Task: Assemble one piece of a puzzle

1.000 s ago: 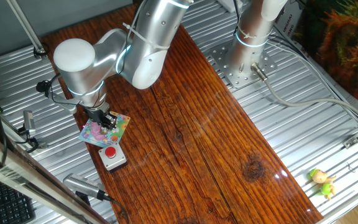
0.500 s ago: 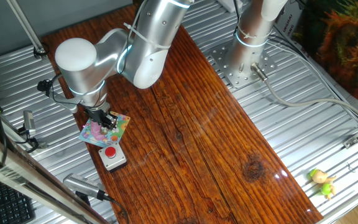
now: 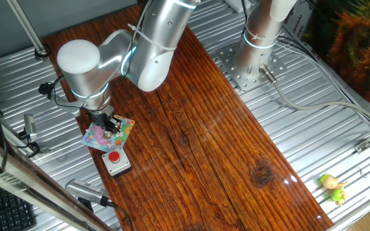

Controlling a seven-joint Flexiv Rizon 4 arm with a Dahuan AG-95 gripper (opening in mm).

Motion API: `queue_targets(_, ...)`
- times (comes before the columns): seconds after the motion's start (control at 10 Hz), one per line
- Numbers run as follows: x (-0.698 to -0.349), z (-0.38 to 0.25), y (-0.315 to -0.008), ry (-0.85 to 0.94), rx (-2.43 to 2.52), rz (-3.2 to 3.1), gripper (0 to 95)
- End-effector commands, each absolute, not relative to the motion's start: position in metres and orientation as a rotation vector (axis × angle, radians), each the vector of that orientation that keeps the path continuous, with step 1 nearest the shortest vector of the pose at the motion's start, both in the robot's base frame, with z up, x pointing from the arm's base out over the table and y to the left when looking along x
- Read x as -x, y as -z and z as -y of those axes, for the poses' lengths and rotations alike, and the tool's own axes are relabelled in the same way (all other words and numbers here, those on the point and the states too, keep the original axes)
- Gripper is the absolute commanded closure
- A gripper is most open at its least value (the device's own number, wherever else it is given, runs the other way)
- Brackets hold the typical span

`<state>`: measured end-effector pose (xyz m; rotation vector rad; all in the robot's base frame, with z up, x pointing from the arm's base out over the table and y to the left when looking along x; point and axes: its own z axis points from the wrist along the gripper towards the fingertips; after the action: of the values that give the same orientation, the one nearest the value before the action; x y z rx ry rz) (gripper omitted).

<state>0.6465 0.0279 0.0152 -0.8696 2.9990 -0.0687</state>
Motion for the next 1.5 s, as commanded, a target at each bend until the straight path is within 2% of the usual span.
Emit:
queue_targets(0.1,-0.6466,-0.0278,-0.0149,0.072,0.868,-2.996,57.0)
queue_targets(1.5,-0.6458,-0.0277,-0.0140,0.072,0.858,-2.988,57.0)
